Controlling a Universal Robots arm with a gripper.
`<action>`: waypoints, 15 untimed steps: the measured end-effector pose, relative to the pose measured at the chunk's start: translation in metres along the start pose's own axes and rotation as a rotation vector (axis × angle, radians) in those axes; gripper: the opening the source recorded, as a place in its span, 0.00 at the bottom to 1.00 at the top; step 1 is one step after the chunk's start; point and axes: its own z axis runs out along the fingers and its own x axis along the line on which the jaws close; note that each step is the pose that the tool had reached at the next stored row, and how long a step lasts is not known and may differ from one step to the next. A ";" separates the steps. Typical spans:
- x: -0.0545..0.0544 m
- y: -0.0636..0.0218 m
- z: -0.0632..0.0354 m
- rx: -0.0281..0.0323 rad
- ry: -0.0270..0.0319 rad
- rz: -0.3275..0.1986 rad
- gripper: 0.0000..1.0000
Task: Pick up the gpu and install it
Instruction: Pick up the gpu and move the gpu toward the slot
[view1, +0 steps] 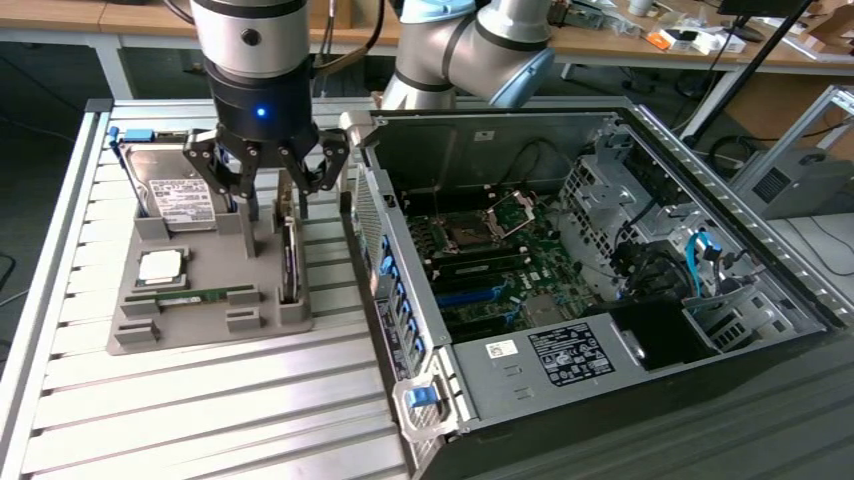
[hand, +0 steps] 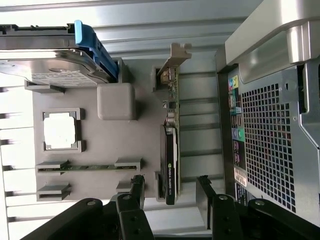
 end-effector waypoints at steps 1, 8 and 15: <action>0.000 0.0000 0.0004 -0.0001 0.0001 0.000 0.54; 0.000 -0.0002 0.0036 0.0000 0.0001 0.000 0.54; 0.000 -0.0003 0.0078 -0.0001 0.0000 0.000 0.54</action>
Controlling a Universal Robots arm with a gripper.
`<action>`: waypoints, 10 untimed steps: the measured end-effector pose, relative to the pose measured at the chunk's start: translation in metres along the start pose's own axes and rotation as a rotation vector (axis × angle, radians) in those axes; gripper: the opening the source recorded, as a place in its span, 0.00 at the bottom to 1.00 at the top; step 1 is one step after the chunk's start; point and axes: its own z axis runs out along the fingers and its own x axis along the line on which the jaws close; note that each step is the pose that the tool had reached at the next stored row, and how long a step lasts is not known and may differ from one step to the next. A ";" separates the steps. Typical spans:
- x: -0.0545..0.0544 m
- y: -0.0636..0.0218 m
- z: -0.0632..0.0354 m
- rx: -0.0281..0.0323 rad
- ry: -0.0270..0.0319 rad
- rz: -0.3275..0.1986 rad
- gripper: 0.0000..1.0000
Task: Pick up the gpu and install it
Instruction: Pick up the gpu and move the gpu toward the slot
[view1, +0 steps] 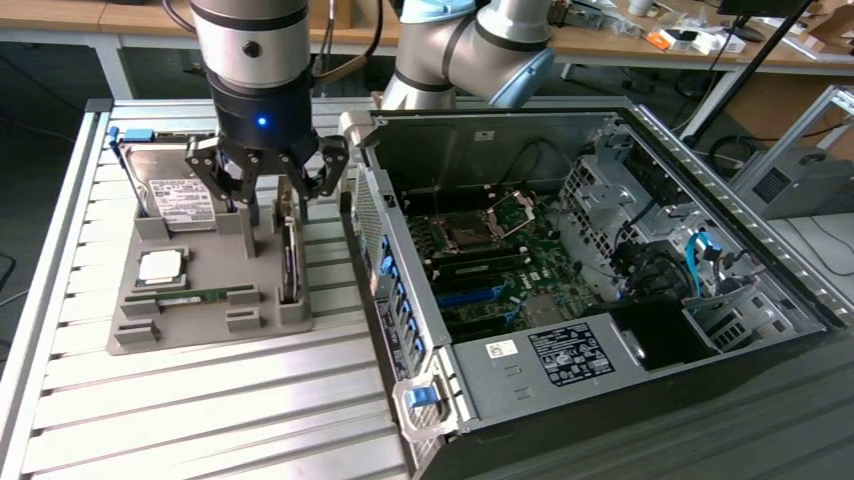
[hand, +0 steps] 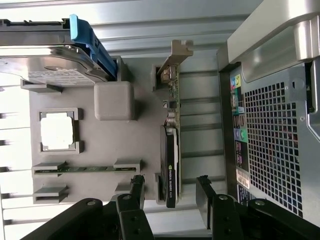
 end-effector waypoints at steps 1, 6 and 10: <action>0.000 0.0000 0.0005 0.0000 0.0001 0.000 0.54; 0.000 -0.0001 0.0027 0.0000 0.0001 0.000 0.54; 0.000 -0.0002 0.0048 0.0001 0.0001 0.000 0.54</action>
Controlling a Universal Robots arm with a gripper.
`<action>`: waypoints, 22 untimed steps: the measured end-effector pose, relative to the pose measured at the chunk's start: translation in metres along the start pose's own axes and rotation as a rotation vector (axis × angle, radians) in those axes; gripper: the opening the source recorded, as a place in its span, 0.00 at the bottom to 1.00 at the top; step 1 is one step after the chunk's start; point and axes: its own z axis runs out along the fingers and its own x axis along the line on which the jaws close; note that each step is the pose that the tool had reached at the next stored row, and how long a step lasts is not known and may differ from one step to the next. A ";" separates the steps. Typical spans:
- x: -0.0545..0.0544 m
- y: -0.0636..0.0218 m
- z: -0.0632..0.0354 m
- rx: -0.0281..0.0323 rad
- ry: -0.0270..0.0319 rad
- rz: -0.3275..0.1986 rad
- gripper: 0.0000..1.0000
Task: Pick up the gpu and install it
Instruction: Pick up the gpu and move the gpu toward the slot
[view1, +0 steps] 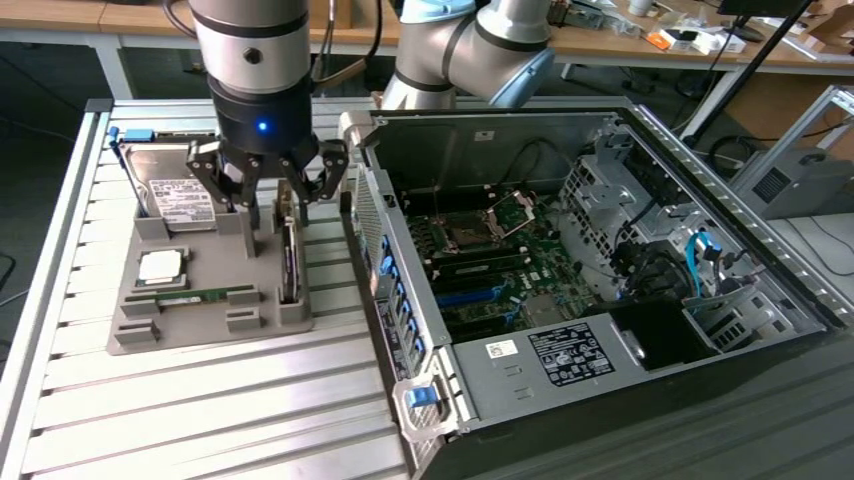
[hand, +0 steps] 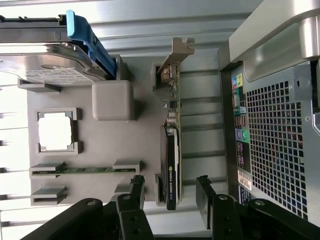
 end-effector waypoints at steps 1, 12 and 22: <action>0.000 0.0000 0.0004 -0.0001 -0.0001 0.000 0.54; 0.000 -0.0002 0.0052 0.0000 0.0000 0.000 0.54; 0.000 -0.0005 0.0107 -0.0001 -0.0001 0.000 0.54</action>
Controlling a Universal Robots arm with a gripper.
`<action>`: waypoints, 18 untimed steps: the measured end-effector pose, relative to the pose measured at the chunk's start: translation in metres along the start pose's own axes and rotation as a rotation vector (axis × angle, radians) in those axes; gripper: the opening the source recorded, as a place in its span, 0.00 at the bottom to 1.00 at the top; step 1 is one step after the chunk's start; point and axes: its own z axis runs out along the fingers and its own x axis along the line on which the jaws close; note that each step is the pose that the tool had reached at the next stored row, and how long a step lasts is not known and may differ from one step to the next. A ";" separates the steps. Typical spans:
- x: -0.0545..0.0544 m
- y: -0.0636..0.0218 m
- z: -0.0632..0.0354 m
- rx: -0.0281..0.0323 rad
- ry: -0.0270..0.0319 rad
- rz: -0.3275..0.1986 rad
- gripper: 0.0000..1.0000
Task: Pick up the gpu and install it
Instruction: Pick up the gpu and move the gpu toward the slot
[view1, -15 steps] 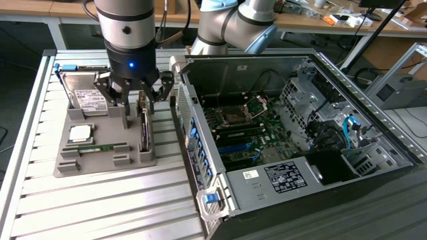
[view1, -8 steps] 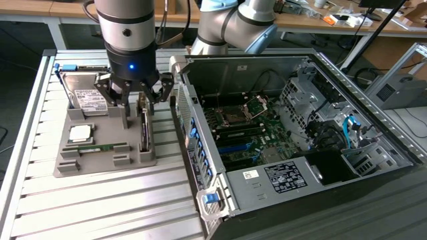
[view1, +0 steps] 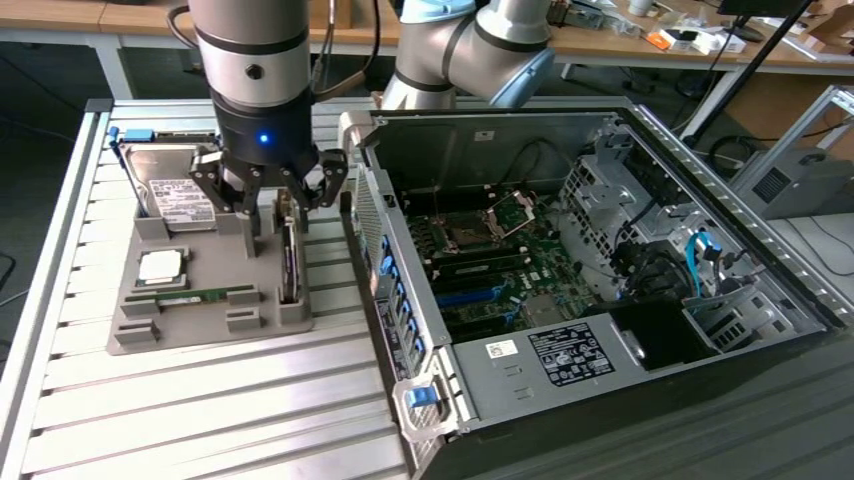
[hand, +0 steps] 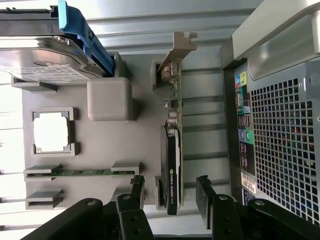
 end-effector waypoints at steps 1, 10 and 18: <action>0.000 0.0000 0.0008 0.0000 0.0000 0.000 0.54; 0.000 -0.0002 0.0050 0.0000 0.0000 0.000 0.54; 0.000 -0.0004 0.0085 0.0000 0.0000 0.000 0.54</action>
